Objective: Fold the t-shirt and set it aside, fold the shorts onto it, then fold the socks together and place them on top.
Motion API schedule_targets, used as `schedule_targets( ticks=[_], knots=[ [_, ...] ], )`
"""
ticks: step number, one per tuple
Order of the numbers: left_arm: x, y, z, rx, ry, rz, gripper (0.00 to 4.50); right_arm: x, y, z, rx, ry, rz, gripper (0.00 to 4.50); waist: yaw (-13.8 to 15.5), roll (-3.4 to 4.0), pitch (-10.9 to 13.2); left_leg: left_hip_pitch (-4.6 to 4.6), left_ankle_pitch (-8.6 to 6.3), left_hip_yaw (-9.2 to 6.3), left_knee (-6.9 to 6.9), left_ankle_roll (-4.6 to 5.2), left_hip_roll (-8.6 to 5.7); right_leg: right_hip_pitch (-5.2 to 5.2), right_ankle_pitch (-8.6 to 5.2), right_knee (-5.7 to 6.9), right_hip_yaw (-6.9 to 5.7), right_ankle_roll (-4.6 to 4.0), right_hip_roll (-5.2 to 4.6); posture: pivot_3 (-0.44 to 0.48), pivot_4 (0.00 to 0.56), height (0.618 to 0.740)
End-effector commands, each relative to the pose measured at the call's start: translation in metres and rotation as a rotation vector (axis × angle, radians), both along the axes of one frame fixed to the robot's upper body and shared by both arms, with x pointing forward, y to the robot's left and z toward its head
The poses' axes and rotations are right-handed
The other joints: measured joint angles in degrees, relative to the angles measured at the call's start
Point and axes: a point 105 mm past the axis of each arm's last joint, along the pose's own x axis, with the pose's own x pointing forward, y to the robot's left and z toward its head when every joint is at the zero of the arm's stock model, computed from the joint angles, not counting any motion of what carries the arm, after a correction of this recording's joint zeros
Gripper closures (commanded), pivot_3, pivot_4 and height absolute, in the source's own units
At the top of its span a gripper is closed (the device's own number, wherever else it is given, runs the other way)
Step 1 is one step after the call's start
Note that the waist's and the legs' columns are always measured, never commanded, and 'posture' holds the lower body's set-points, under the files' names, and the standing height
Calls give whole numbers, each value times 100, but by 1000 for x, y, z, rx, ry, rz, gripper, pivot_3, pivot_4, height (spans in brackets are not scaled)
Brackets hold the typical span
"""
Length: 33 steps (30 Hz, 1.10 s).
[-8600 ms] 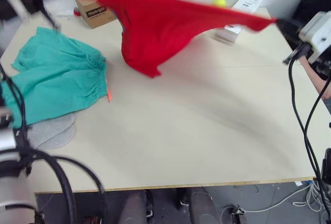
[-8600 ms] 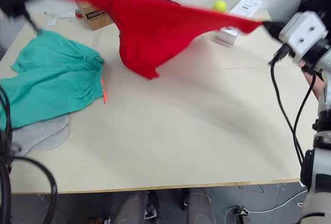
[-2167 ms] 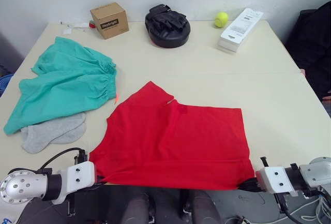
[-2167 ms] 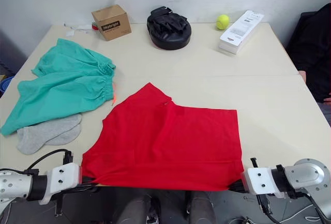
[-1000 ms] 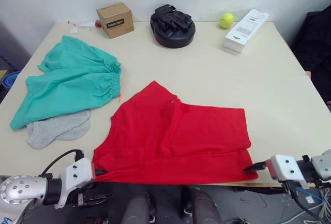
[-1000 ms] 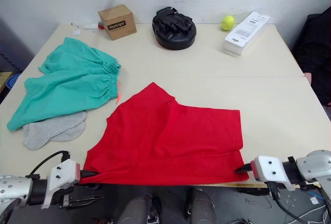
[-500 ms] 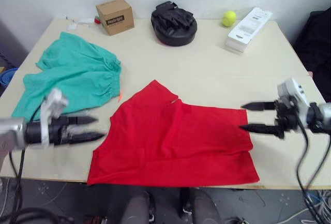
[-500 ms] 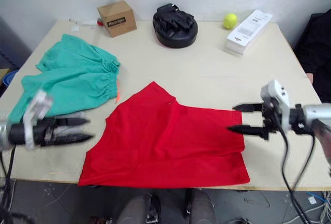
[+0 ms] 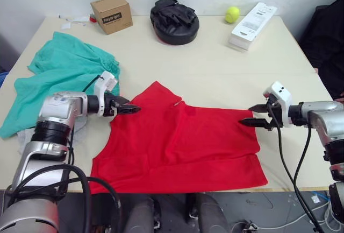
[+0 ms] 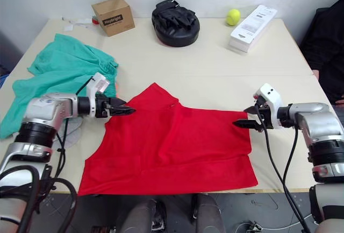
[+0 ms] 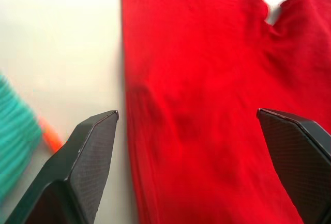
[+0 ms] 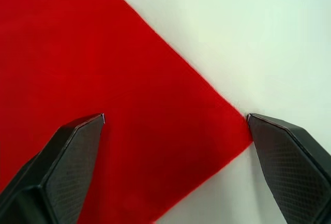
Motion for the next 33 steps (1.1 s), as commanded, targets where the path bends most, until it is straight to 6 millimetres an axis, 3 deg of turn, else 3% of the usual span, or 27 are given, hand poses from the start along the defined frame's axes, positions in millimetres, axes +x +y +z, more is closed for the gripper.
schedule_targets(
  ticks=[1, 2, 4, 7, 17, 19, 25, 33],
  knots=[
    [5, 4, -2, 19, -7, 9, 0, 10, -1, 2, -22, -24, -29, 33, -22, 0, -1, 4, 3, 0, 1, 0, 0, 0, 1, 3, 3, -2, -3, 0, 150, 740],
    [5, 4, -4, 22, -3, 6, 0, 12, 0, 1, -23, -25, -33, 33, -23, -1, -1, 8, 5, 0, 1, -2, 0, 0, 1, 8, 6, -2, -5, 0, 150, 740],
    [5, 4, -8, 30, 2, -1, 406, 14, 1, -1, -27, -14, -38, 0, -26, -2, -2, 16, 7, 3, 1, -4, 0, 1, 1, 16, 13, -3, -19, 0, 150, 740],
    [1, 4, -16, 20, 30, -14, 1279, 13, 1, -7, -54, 11, -30, 653, -37, -3, -3, 23, 6, 11, 1, -4, -3, 2, 1, 49, 17, -3, -41, 0, 150, 740],
    [-6, 5, -29, 42, 67, -42, 4495, 12, 0, -15, -95, 21, 7, 4139, -59, -6, -5, 24, 6, 13, 0, -4, -6, 3, 0, 50, 15, -4, -46, 0, 150, 740],
    [-6, 6, -29, 44, 67, -43, 4500, 13, 0, -13, -90, 13, 8, 4478, -68, -8, -6, 25, 6, 12, 0, -3, -6, 5, 0, 50, 14, -4, -46, 0, 150, 740],
    [-2, 9, -20, 38, 17, -28, 4500, 20, -2, -3, -83, -47, -8, 4478, -93, -9, -6, 31, 6, 12, 0, -3, -7, 8, 0, 52, 15, -4, -50, 0, 150, 740],
    [13, 26, 10, 3, -150, 66, 4500, 40, -1, 33, -55, -261, -46, 4478, -109, -10, -5, 32, 8, 16, -3, -1, -8, 4, 0, 61, 17, -5, -53, 0, 150, 740]
  ],
)
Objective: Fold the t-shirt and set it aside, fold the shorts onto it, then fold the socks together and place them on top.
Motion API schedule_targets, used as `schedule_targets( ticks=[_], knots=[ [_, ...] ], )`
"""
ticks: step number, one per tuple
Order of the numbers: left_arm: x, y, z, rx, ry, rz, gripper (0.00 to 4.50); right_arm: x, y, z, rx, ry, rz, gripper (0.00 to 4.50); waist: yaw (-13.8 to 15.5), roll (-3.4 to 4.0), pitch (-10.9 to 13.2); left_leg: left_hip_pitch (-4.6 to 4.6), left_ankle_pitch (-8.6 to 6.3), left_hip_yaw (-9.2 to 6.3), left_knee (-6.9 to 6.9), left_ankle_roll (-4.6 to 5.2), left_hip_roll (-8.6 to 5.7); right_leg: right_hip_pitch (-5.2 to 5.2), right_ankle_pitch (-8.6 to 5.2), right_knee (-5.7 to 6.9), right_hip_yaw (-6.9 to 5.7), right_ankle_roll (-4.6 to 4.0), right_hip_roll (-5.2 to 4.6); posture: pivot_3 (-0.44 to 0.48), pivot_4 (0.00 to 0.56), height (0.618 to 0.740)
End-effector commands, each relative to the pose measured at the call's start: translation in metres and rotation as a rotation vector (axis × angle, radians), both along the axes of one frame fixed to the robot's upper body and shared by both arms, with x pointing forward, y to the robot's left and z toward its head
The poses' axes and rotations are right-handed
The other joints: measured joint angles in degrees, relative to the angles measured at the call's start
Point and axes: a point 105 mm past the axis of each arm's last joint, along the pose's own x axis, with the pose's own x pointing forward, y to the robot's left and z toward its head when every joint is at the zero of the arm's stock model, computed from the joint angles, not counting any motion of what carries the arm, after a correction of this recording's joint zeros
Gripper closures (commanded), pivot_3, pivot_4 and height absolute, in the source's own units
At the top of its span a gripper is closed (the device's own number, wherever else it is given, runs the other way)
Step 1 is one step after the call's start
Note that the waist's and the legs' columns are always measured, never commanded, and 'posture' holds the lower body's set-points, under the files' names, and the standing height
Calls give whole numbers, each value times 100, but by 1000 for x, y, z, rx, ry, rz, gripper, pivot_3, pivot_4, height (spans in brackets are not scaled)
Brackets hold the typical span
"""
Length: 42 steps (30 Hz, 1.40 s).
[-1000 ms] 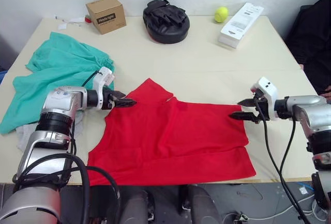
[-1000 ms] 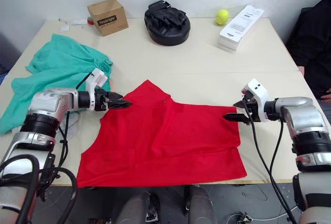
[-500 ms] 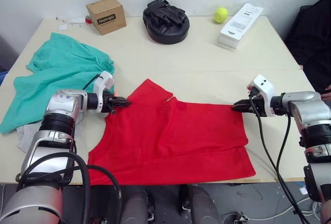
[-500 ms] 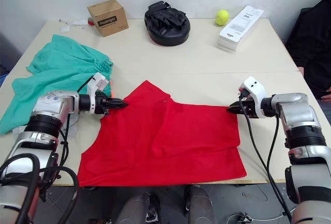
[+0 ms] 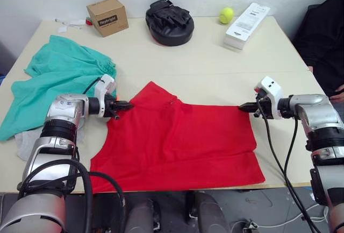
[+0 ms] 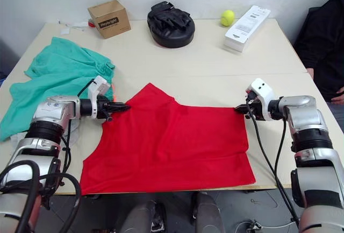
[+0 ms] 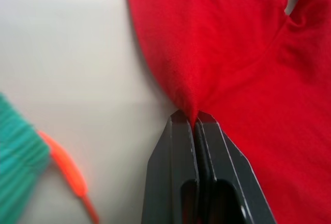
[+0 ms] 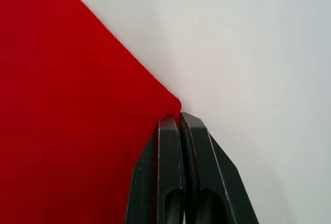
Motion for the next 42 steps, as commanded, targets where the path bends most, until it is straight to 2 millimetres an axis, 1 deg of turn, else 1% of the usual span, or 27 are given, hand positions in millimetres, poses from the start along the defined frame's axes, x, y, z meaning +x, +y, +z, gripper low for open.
schedule_targets(
  ticks=[1, 6, 10, 14, 16, 19, 22, 25, 27, 29, 31, 33, 36, 39, 42],
  knots=[
    [5, 8, 24, -11, -105, 19, 4500, 7, -4, 27, -18, -135, 4, 4478, 0, 0, 0, 0, 0, 2, -2, 0, 0, 0, 0, -1, 0, 0, 0, 0, 150, 740],
    [0, 6, 29, -33, -168, -3, 4500, 4, -1, 25, -34, -179, 52, 4478, -3, 0, 0, 0, 0, 4, -3, 0, -1, 0, 0, -4, 2, 0, 0, 0, 150, 740],
    [-9, -2, 35, -41, -264, -46, 4500, -3, 15, 32, -9, -268, 144, 4478, 3, -1, 0, 0, 0, 3, -4, 0, 0, 0, 0, -4, 3, 0, 0, 0, 150, 740],
    [-17, -5, 39, -25, -336, -70, 4500, -10, 20, 40, -10, -364, 189, 4478, 3, 0, 0, 1, 0, 4, -3, 0, 0, 0, 0, 0, 5, 0, 0, 0, 150, 740],
    [-24, -5, 40, 26, -397, -96, 4500, -19, 20, 48, -26, -448, 228, 4478, 5, 0, 0, 2, 0, 3, -3, 0, 0, 0, 0, -1, 5, 0, -2, 0, 150, 740],
    [-36, 0, 39, 173, -500, -148, 4500, -34, 14, 54, -100, -565, 288, 4478, 7, 0, 0, 4, -1, 4, -6, -1, 0, 1, 0, -5, 6, 0, -1, 0, 150, 740],
    [-47, 8, 31, 310, -560, -205, 4500, -54, 13, 45, -189, -598, 406, 4478, 7, 0, 0, 5, -1, 5, -9, -1, -1, 1, 0, -8, 7, 0, -1, 0, 150, 740],
    [-55, 20, 19, 426, -595, -240, 4500, -76, 9, 24, -301, -590, 550, 4478, 13, 0, 0, 13, -3, 11, -9, 1, -1, 1, 0, -21, 12, 0, -3, 0, 150, 740],
    [-61, 29, 11, 495, -612, -260, 4500, -86, 2, 10, -375, -580, 614, 4478, 10, 0, 0, 18, -4, 15, -9, 2, -1, 4, 0, -25, 16, 0, -4, 0, 150, 740],
    [-65, 34, 5, 527, -620, -265, 4500, -90, -6, 2, -415, -577, 629, 4478, 6, -1, 0, 22, -5, 20, -11, 3, -1, 4, 0, -25, 20, 0, -5, 0, 150, 740],
    [-66, 37, 3, 548, -640, -264, 4500, -92, -9, -4, -446, -584, 652, 4478, 5, 0, 0, 31, -6, 28, -11, 4, 0, 4, 0, -22, 28, -1, -5, 0, 150, 740],
    [-67, 35, 2, 559, -670, -263, 4500, -96, -8, -10, -472, -597, 694, 4478, 4, -1, 0, 36, -6, 31, -12, 4, 1, 5, -2, -19, 31, -3, -6, 0, 150, 740],
    [-66, 30, 4, 583, -742, -255, 4500, -98, -5, -13, -500, -631, 734, 4478, 4, 0, 0, 37, -7, 32, -12, 4, 2, 5, -2, -17, 33, -4, -7, 0, 150, 740],
    [-63, 28, 11, 626, -841, -238, 4500, -92, -6, -9, -513, -679, 706, 4478, 5, 0, 0, 38, -8, 35, -12, 5, 1, 5, -2, -16, 36, -4, -9, 0, 150, 740],
    [-54, 27, 31, 656, -961, -172, 4500, -81, -9, 2, -519, -738, 638, 4478, 5, -1, 0, 41, -8, 36, -12, 6, 1, 5, -2, -15, 38, -4, -9, 0, 150, 740]
  ],
)
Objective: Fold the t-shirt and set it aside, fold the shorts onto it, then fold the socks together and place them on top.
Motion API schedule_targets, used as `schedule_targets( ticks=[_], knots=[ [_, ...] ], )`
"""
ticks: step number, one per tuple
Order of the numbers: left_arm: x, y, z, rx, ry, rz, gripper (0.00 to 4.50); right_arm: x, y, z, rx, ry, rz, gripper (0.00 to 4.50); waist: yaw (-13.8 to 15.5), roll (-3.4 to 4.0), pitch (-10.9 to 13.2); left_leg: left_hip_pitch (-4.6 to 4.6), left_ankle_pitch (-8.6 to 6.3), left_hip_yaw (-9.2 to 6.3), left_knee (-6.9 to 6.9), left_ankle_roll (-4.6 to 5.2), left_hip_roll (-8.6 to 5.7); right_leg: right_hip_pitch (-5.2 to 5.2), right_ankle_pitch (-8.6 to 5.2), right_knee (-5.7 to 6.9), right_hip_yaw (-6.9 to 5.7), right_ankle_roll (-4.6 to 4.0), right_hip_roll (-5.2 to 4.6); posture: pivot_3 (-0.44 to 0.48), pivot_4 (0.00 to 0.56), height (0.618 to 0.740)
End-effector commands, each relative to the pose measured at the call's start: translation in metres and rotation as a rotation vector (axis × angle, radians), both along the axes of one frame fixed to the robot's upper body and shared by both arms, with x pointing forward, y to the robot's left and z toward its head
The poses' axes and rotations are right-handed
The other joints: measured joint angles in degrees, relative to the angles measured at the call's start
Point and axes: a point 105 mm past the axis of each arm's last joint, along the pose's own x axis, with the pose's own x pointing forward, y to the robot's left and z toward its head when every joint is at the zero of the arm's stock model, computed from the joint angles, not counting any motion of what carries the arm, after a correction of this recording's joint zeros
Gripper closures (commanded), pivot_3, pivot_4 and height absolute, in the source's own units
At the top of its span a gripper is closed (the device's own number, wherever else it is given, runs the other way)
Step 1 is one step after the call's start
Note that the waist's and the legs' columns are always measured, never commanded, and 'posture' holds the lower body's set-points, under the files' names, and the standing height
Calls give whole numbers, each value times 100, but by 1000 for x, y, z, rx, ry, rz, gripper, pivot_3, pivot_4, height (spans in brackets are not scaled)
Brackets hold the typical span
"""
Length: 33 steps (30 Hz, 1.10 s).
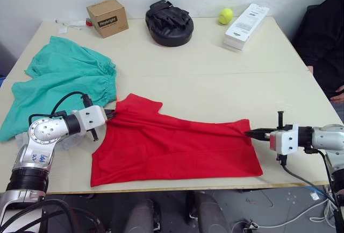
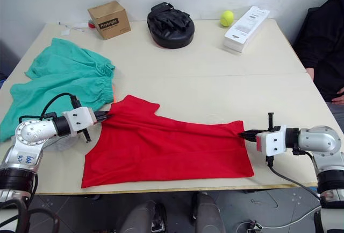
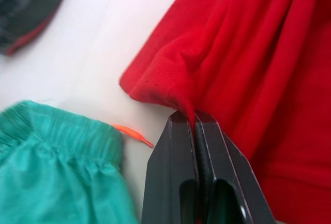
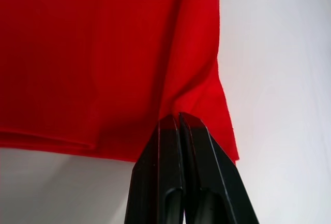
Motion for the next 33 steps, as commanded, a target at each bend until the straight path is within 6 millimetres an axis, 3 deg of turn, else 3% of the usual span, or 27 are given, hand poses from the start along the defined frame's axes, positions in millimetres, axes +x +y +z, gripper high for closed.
schedule_targets(
  ticks=[1, 6, 12, 22, 28, 33],
  knots=[
    [12, 1, 30, 0, -188, 31, 4500, 12, -6, 21, 26, -116, -44, 4478, 5, 0, 0, 0, 0, 0, 0, 0, 0, 0, 0, 0, 0, 0, 0, 0, 150, 740],
    [21, -4, 53, 18, -343, 19, 4500, 30, -8, 43, 85, -244, -103, 4478, 0, 0, 0, -1, -1, 4, 0, 2, -2, 0, 0, 0, 0, 0, -2, 0, 150, 740],
    [12, -12, 57, 79, -477, -50, 4500, 27, -3, 43, 54, -329, -58, 4478, -4, 0, 0, -1, -2, 11, -8, 1, 0, -3, 0, 0, 0, 0, -1, 0, 150, 740],
    [-26, 9, 11, 174, -409, -81, 4500, -19, -1, 2, -99, -335, 160, 4478, -14, 0, 0, 13, -2, 28, -15, 2, 1, -3, 0, -2, 18, 0, -2, 0, 150, 740],
    [-25, 25, -9, 171, -315, 0, 4500, -17, -7, -8, -102, -306, 106, 4478, -4, 1, 0, 17, -4, 33, -15, -1, 2, -3, -1, 0, 24, -1, -2, 0, 150, 740],
    [-23, 21, -22, 124, -208, 23, 4500, -14, -4, -9, -112, -305, 113, 4478, -16, 1, 0, 18, -5, 35, -16, -1, 3, -3, -2, 1, 24, -2, -1, 0, 150, 740]
  ],
)
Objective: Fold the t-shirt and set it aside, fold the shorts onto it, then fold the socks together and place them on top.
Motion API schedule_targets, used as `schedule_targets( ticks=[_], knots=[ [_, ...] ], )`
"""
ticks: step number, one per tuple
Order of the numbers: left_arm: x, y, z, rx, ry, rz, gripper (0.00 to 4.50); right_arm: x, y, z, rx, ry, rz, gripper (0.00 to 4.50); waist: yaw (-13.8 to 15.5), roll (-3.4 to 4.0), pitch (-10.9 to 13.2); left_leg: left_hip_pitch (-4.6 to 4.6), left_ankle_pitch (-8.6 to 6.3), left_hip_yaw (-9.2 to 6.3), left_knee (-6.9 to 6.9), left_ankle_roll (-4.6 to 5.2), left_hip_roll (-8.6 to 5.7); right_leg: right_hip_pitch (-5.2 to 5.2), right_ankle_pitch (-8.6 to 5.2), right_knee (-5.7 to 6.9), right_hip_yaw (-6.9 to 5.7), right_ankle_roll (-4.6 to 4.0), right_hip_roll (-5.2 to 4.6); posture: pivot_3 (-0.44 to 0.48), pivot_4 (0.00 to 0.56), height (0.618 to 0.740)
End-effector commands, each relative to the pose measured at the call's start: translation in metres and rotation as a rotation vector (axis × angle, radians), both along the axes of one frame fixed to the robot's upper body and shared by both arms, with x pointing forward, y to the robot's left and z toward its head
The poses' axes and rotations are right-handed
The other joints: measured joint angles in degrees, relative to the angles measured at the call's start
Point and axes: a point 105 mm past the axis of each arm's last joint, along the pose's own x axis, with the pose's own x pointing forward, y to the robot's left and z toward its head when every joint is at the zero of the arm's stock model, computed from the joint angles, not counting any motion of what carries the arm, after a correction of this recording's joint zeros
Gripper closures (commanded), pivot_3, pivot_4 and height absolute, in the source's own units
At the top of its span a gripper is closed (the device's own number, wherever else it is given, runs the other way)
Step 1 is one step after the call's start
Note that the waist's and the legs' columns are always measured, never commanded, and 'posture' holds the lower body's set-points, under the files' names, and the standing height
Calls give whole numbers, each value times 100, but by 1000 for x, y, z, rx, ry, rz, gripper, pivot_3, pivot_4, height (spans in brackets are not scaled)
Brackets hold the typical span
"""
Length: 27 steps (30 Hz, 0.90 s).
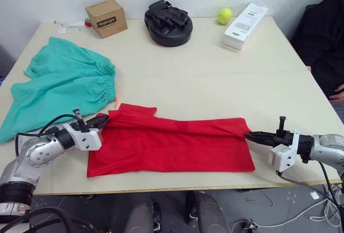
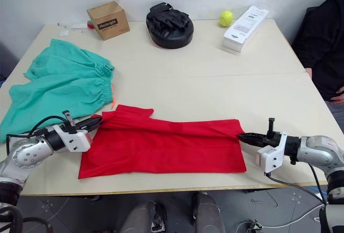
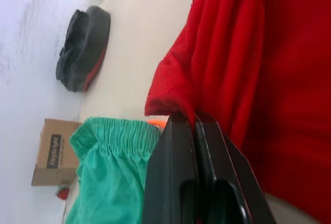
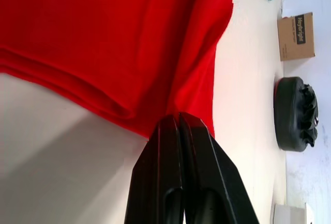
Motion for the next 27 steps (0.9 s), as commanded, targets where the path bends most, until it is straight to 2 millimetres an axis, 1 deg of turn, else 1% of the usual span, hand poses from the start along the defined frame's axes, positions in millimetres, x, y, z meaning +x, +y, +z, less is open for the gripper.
schedule_targets(
  ticks=[1, 2, 3, 5, 6, 9, 11, 14, 16, 18, 21, 23, 25, 27],
  knots=[
    [-1, 0, -6, -53, 74, 20, 4500, 1, -6, 8, -28, -20, -6, 4478, -4, 0, 0, 0, 0, 0, 0, 0, 0, 0, 0, 1, 0, 0, 0, 0, 150, 740],
    [-4, -1, -10, -57, 104, 19, 4500, 1, -6, 8, -29, -21, -4, 4478, -4, 1, 0, 0, 0, 1, 0, 0, 0, 0, 0, 1, 0, 0, 0, 0, 150, 740],
    [-7, -1, -12, -65, 121, 15, 4500, 0, -6, 9, -29, -22, -1, 4295, -5, 2, -1, 2, 0, 2, 0, 0, 0, 0, 0, 1, 1, 0, 0, 0, 150, 740],
    [-12, 1, -16, -98, 180, 23, 4059, -1, -7, 9, -29, -11, 1, 3865, -6, 4, -2, 3, 0, 5, 0, 0, 0, 0, 0, 1, 5, 0, 0, 0, 150, 740],
    [-14, 1, -17, -111, 202, 26, 3842, -2, -7, 8, -29, -5, 1, 3550, -6, 4, -2, 5, 0, 6, -1, 0, 1, 0, -1, 1, 5, -1, 0, 0, 150, 740],
    [-28, 5, -25, -154, 344, 43, 2874, -8, -8, 10, -22, 13, 13, 2507, -9, 4, -2, 8, 0, 6, -1, 0, 4, 0, -3, 3, 7, -4, 2, 0, 150, 740],
    [-37, 8, -28, -199, 451, 65, 2260, -9, -6, 15, -3, 17, 14, 1798, -11, 5, -3, 13, 0, 7, -1, -1, 5, 2, -5, 6, 11, -7, 2, 0, 150, 740],
    [-43, 13, -16, -294, 581, 100, 1330, 1, 2, 35, 112, 58, -54, 719, -15, 5, -1, 43, -2, 14, -9, -3, 6, 23, -9, 7, 20, -9, 4, 0, 150, 740],
    [-38, 17, -1, -375, 627, 133, 724, 8, 12, 51, 228, 131, -96, 45, -13, 6, -1, 78, -7, 9, -15, -5, 12, 66, -13, 0, 19, -10, 7, 0, 150, 740],
    [-28, 21, 14, -446, 652, 163, 94, 12, 24, 64, 334, 222, -114, 0, 4, 6, -1, 86, -10, -5, -13, -3, 14, 80, -15, -1, 14, -11, 7, 0, 150, 740],
    [-19, 24, 27, -520, 705, 192, 39, 15, 37, 76, 441, 327, -131, 0, 55, 5, 0, 72, -14, -32, -2, -5, 13, 79, -15, -1, -5, -11, 5, 0, 150, 740],
    [-14, 23, 36, -622, 830, 210, 39, 12, 49, 82, 494, 408, -125, 0, 85, 6, 0, 67, -22, -39, 0, -9, 12, 81, -16, -5, -13, -13, 3, 0, 150, 740],
    [-14, 14, 45, -709, 987, 187, 39, 8, 62, 85, 527, 484, -110, 0, 127, 1, 2, 59, -25, -43, 1, -8, 11, 78, -17, -10, -20, -13, 3, 0, 150, 740],
    [-8, 8, 50, -755, 1073, 190, 39, 4, 71, 87, 540, 521, -98, 0, 151, 1, 2, 47, -25, -47, 6, -8, 12, 73, -17, -12, -28, -13, 5, 0, 150, 740]
  ],
)
